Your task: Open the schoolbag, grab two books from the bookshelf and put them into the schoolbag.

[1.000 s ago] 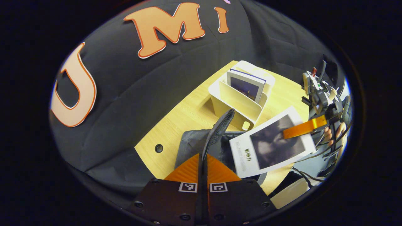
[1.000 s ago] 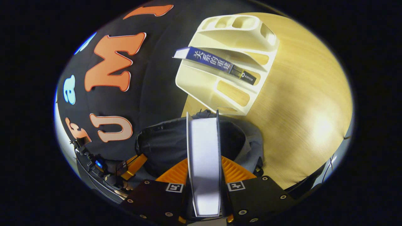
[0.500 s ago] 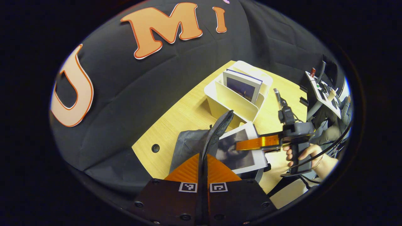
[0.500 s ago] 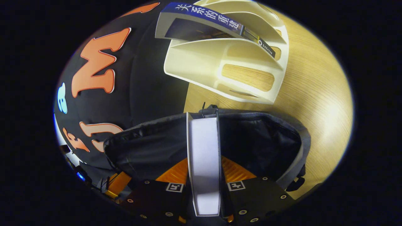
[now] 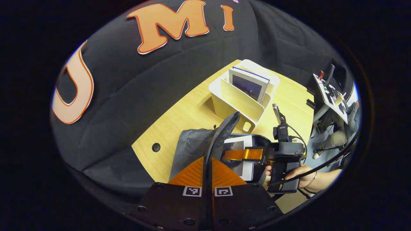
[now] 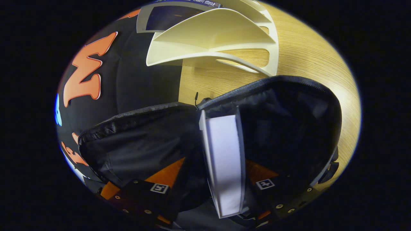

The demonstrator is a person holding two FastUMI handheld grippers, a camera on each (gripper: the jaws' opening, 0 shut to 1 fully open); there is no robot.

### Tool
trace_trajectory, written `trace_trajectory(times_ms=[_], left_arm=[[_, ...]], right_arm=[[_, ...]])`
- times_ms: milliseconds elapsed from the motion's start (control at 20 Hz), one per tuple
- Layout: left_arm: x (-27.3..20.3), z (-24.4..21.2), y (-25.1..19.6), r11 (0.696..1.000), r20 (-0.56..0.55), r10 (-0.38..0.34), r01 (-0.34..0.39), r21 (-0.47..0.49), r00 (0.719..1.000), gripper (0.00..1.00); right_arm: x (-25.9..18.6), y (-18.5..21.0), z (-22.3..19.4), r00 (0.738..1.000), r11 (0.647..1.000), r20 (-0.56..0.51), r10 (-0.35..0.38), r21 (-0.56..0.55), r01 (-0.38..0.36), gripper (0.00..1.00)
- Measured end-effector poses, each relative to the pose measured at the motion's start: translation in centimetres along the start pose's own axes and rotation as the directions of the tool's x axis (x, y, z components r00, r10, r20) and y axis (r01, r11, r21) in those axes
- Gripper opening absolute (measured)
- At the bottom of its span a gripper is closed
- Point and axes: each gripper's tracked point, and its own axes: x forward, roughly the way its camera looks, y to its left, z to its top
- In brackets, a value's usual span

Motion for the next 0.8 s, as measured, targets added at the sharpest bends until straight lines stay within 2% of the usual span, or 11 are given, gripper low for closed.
trace_trajectory(times_ms=[50,350,600,800], left_arm=[[0.0,-0.1,0.1,1.000,0.002,-0.004,0.004,-0.010,1.000,0.01],[0.2,-1.7,-0.1,0.999,-0.001,-0.018,0.018,-0.038,1.000,0.00],[0.5,-2.7,-1.3,0.997,-0.002,-0.043,0.043,-0.058,0.999,0.01],[0.6,-3.2,-2.4,0.997,0.004,-0.051,0.051,-0.060,0.999,0.00]], right_arm=[[-0.6,-0.3,0.2,1.000,1.000,0.000,-0.019,-0.006,0.019,0.98],[-4.6,-1.6,1.6,0.991,0.984,0.002,-0.132,-0.118,0.131,1.00],[-8.9,-0.4,4.9,0.991,0.970,0.030,-0.132,-0.204,0.136,0.98],[-13.4,1.0,8.1,0.984,0.946,0.111,-0.140,-0.278,0.166,0.98]])
